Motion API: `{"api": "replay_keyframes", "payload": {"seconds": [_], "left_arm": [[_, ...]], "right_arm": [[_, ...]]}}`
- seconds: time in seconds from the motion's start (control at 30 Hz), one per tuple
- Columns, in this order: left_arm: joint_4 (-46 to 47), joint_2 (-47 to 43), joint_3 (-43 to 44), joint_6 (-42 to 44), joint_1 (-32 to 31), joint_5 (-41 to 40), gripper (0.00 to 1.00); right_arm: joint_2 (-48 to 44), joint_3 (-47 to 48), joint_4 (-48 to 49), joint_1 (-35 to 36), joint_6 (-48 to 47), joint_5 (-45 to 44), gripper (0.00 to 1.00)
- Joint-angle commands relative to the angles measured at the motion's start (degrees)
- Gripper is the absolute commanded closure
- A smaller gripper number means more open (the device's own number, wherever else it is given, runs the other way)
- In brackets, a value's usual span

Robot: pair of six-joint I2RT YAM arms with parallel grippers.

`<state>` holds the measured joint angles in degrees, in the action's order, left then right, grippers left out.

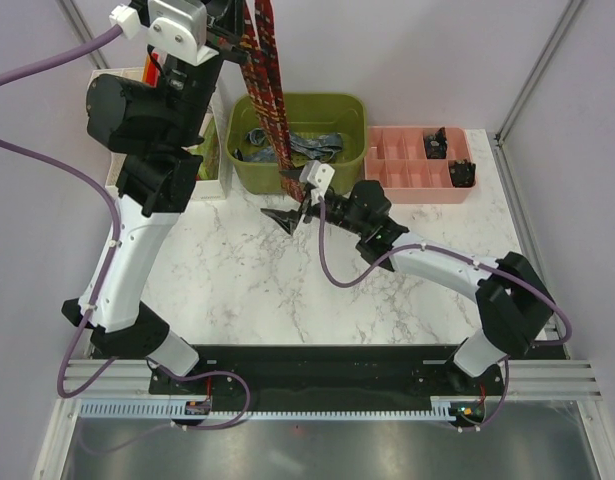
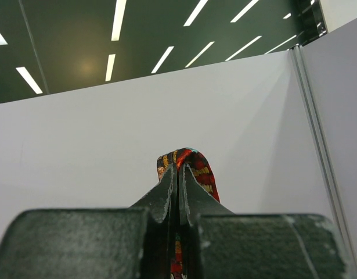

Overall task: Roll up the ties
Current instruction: Place the tie at the center of the board.

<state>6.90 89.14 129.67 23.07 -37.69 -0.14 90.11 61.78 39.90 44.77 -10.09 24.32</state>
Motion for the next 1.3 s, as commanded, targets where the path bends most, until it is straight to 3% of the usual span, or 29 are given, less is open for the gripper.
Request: {"api": "replay_keyframes", "payload": {"seconds": [0.0,0.2,0.4,0.5,0.6,0.7,0.9,0.93,1.03,1.07,1.13,1.27], "left_arm": [[0.7,0.5,3.4,1.4,-0.2,-1.7,0.98],[1.5,0.2,0.1,0.6,-0.2,-2.0,0.98],[0.8,0.8,-1.0,-1.7,-0.3,-0.9,0.98],[-0.1,0.7,-1.3,-3.2,-0.4,-0.6,0.98],[-0.9,0.4,-1.4,-3.3,-0.8,-1.5,0.98],[-1.6,-0.1,-1.7,-3.6,-1.2,-2.2,0.98],[-4.1,-1.3,-0.6,-5.7,-2.1,-3.1,0.98],[-4.7,-1.5,-0.4,-6.5,-2.1,-3.5,0.98],[-8.2,-2.9,-0.6,-9.4,-2.1,-4.3,0.98],[-8.8,-3.8,-2.5,-9.8,-2.1,-4.1,0.98],[-9.5,-8.3,-9.0,-9.8,-2.0,-2.9,0.98],[-9.4,-18.2,-25.4,-5.2,-1.0,-0.9,0.98]], "right_arm": [[-1.2,1.8,6.9,-1.4,1.6,-8.4,0.02],[-16.3,-8.0,-0.3,-1.3,7.3,-1.6,0.06],[-27.3,-14.7,-8.7,-1.1,7.3,-7.1,0.02],[-24.3,-13.0,-8.4,-1.0,9.7,-8.1,0.02],[-18.5,-11.9,-1.5,2.1,13.2,-8.1,0.02],[-12.8,-11.2,3.6,5.4,11.3,-11.6,0.02],[-3.0,-9.1,10.1,5.2,6.8,-20.7,0.05],[-2.2,-9.0,9.8,5.1,6.2,-22.3,0.08],[-0.2,-8.6,9.1,2.6,5.3,-23.9,0.39],[-0.6,-8.3,6.8,1.6,4.6,-23.5,0.63],[-2.2,-8.1,2.9,-2.0,0.5,-23.5,0.98],[-13.8,-11.5,-6.7,-10.3,-9.4,-20.5,1.00]]}}
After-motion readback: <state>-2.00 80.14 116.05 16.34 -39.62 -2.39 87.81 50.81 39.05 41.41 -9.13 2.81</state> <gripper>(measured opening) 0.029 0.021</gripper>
